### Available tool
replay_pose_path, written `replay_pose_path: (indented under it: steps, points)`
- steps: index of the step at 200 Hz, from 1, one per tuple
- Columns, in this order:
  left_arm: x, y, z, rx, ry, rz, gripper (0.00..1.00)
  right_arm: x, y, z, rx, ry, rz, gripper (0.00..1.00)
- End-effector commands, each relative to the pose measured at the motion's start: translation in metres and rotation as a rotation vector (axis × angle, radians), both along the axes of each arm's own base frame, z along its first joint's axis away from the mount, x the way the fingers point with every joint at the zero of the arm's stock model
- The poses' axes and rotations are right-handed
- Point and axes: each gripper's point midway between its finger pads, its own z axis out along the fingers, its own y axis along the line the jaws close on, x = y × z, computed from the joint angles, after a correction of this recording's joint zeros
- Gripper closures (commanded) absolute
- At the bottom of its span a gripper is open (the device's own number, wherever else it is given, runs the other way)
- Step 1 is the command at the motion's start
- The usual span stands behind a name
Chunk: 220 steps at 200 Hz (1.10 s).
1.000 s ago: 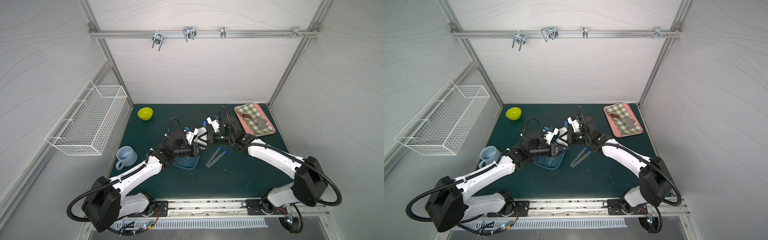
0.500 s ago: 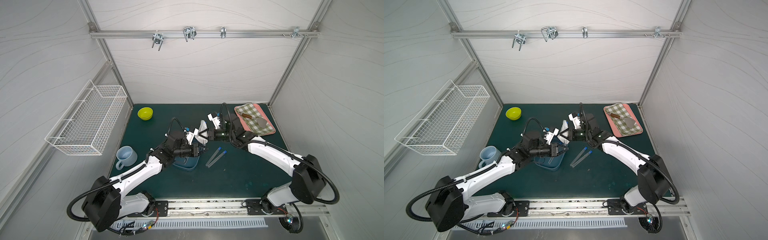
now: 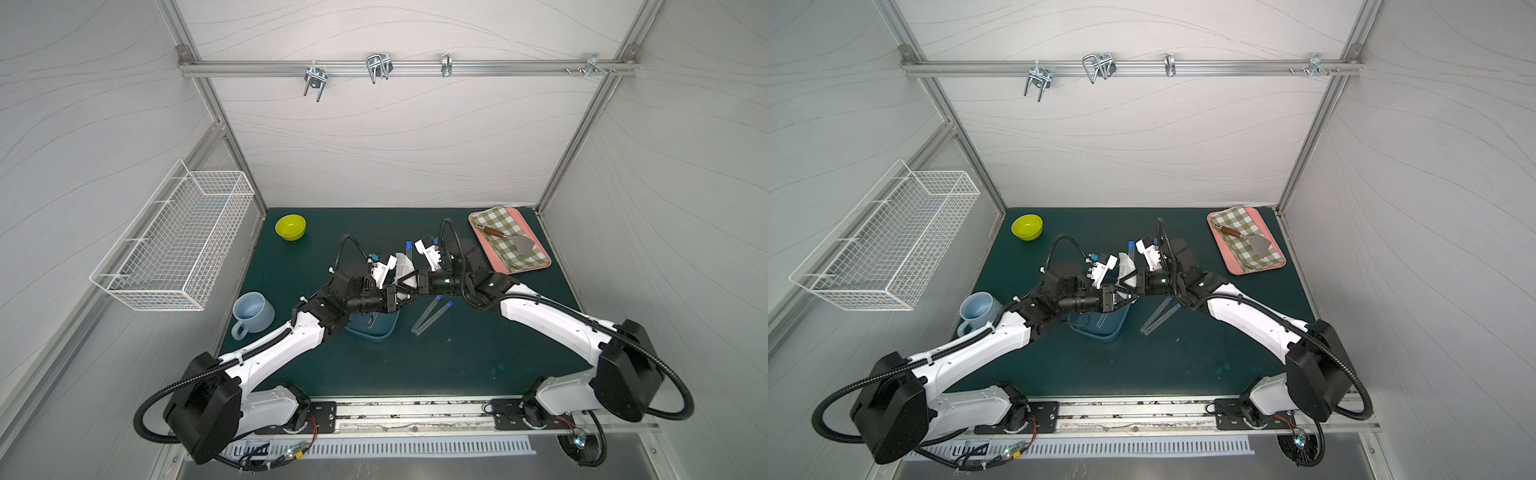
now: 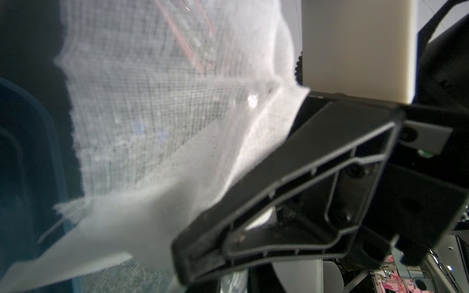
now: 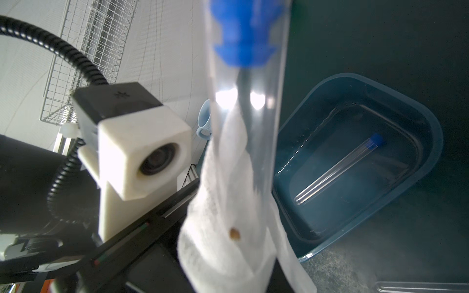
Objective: Wipe the exteriors of test tubes
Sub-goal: Wipe the dirt from the test tube.
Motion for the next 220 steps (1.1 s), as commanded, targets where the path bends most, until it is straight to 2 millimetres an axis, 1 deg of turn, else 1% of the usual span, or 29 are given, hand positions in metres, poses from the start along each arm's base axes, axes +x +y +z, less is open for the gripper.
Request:
replay_pose_path:
  steps: [1,36,51,68,86,102,111,121,131,141,169,188,207,220]
  points:
    - [0.004,-0.003,0.022,-0.051,-0.058,-0.001,0.84,0.009,-0.004,0.004,-0.009,-0.016,-0.024,0.84]
    - [0.004,0.001,0.019,-0.037,-0.051,0.012,0.68,0.013,-0.011,0.011,0.004,-0.023,-0.031,0.86]
    - [0.003,0.007,0.015,-0.028,-0.037,0.022,0.62,0.015,-0.016,0.014,0.003,-0.033,-0.036,0.86]
    - [0.002,0.021,0.015,-0.020,-0.030,0.052,0.58,0.017,-0.024,0.016,-0.001,-0.039,-0.036,0.86]
    - [0.004,0.043,0.021,-0.003,-0.047,0.111,0.55,0.013,-0.032,0.017,-0.011,-0.048,-0.019,0.86]
    - [0.007,0.064,0.033,0.033,-0.084,0.161,0.53,0.007,-0.037,0.016,-0.027,-0.059,0.008,0.86]
    - [0.010,0.072,0.041,0.051,-0.106,0.179,0.52,0.001,-0.038,0.014,-0.030,-0.059,0.030,0.86]
    - [0.013,0.077,0.051,0.066,-0.132,0.186,0.51,-0.006,-0.039,0.012,-0.025,-0.054,0.054,0.86]
    - [0.017,0.077,0.061,0.074,-0.160,0.180,0.50,-0.012,-0.040,0.010,-0.017,-0.048,0.072,0.86]
    - [0.021,0.074,0.071,0.075,-0.182,0.160,0.48,-0.019,-0.039,0.006,-0.013,-0.038,0.093,0.85]
    - [0.036,0.059,0.087,0.046,-0.201,0.108,0.46,-0.042,-0.036,-0.001,-0.019,-0.035,0.153,0.85]
    - [0.042,0.048,0.099,-0.008,-0.216,0.073,0.45,-0.055,-0.033,-0.005,-0.022,-0.027,0.191,0.85]
    - [0.045,0.041,0.101,-0.039,-0.208,0.048,0.45,-0.063,-0.031,-0.008,-0.025,-0.022,0.213,0.85]
    - [0.045,0.037,0.098,-0.045,-0.200,0.031,0.45,-0.067,-0.029,-0.010,-0.027,-0.020,0.220,0.84]
